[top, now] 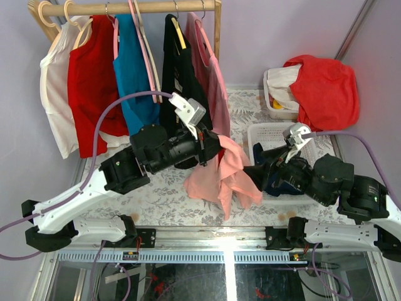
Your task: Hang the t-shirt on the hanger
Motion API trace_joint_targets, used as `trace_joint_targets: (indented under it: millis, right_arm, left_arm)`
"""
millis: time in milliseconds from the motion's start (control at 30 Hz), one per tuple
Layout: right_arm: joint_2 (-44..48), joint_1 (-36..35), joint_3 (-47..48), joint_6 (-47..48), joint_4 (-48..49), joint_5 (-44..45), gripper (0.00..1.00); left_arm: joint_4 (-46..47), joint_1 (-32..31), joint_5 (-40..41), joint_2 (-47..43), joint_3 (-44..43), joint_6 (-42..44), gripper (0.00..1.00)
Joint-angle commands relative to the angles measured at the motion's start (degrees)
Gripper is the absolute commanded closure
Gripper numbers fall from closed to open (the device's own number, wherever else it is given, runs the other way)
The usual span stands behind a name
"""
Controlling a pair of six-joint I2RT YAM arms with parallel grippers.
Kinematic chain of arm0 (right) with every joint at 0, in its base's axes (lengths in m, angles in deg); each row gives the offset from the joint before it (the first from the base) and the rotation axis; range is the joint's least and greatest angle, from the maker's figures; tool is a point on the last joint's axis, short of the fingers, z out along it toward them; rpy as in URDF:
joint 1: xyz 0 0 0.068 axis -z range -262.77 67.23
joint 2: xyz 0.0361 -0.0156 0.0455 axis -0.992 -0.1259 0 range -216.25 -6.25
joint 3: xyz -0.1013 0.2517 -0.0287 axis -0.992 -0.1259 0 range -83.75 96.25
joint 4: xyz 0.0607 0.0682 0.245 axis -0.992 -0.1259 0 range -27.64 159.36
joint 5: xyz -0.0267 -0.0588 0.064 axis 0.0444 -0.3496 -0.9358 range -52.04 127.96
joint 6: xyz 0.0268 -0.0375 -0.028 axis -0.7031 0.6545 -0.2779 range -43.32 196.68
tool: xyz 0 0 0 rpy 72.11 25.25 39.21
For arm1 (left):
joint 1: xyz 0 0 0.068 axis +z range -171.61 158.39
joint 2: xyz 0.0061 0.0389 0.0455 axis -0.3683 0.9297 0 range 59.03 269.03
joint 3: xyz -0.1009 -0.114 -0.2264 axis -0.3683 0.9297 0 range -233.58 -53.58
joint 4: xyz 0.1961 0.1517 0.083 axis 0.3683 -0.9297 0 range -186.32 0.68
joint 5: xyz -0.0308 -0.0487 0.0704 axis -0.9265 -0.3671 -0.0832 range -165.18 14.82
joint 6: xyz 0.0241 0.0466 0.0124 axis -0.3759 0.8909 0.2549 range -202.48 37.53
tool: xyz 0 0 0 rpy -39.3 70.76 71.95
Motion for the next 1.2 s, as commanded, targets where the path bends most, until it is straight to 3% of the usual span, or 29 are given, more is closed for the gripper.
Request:
trace_joint_targets:
  millis: [0, 300, 433, 533, 600, 633, 667, 767, 833, 1000, 1167]
  right_arm:
    - [3.1, -0.3, -5.9, -2.8, 0.1, 3.9, 0.14]
    - [9.7, -0.3, -19.6, -5.4, 3.6, -0.1, 0.05]
    - [9.2, -0.3, -22.6, -4.3, 9.0, -3.2, 0.05]
    - [8.6, -0.3, -21.9, -3.4, 10.2, -2.2, 0.32]
    - [9.1, -0.3, -20.8, -2.9, 10.7, -2.0, 0.60]
    - [9.5, -0.3, -20.3, -2.7, 10.8, -1.8, 0.69]
    - [10.0, -0.3, -19.7, -2.5, 10.9, -1.4, 0.72]
    - [10.7, -0.3, -18.0, -1.5, 10.4, -1.6, 0.61]
    - [10.2, -0.3, -17.2, -0.9, 10.1, -1.7, 0.60]
    - [8.8, -0.3, -16.3, -0.1, 9.9, -1.6, 0.99]
    - [8.9, -0.3, -13.3, 1.2, 9.4, 0.0, 1.00]
  left_arm:
    - [1.1, -0.4, 2.1, -0.5, -5.6, -0.7, 1.00]
    - [-1.8, -0.5, 5.1, 1.1, -13.4, -0.6, 1.00]
    - [-1.8, -0.4, 5.6, 1.6, -14.1, -0.4, 1.00]
    - [-2.5, -0.5, 6.2, 1.8, -14.1, -0.3, 1.00]
    - [-3.7, -0.5, 8.0, 1.5, -13.6, -0.3, 1.00]
    - [-4.3, -0.5, 8.8, 1.2, -13.3, -0.4, 1.00]
    - [-4.7, -0.5, 9.6, 0.8, -12.8, -0.6, 1.00]
    - [-5.2, -0.5, 11.2, -0.5, -10.5, -1.0, 1.00]
    - [-4.7, -0.5, 11.4, -1.3, -9.0, -1.4, 1.00]
    - [-4.5, -0.5, 12.5, -2.0, -7.4, -1.3, 1.00]
    - [-6.4, -0.5, 17.3, -3.3, -6.7, -1.5, 1.00]
